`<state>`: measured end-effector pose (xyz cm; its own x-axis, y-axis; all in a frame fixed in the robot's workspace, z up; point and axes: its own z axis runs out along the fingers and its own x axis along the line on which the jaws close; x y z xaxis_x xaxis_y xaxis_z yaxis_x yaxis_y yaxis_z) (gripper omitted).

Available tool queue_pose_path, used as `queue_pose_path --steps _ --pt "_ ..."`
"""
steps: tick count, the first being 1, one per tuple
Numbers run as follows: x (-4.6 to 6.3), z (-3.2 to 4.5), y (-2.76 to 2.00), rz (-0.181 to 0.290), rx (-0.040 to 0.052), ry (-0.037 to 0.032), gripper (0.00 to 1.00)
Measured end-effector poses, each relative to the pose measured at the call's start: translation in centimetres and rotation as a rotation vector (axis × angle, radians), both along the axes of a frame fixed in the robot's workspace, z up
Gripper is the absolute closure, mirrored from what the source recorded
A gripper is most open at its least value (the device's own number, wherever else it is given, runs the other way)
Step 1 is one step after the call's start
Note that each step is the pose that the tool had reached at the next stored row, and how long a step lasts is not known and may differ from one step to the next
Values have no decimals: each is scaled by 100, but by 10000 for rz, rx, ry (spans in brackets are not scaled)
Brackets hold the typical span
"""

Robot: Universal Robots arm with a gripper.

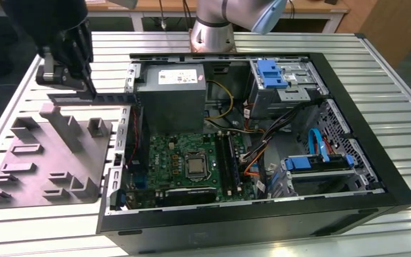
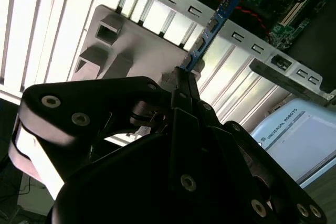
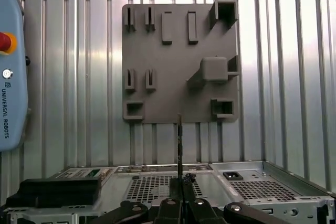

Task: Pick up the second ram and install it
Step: 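Pick up the second ram and move it above second insertion slot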

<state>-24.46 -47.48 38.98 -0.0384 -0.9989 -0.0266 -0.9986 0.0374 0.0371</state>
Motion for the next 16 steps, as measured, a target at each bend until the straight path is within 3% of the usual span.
queue_pose_path --steps 16 --pt "505 -11 51 0 0 -1 88"
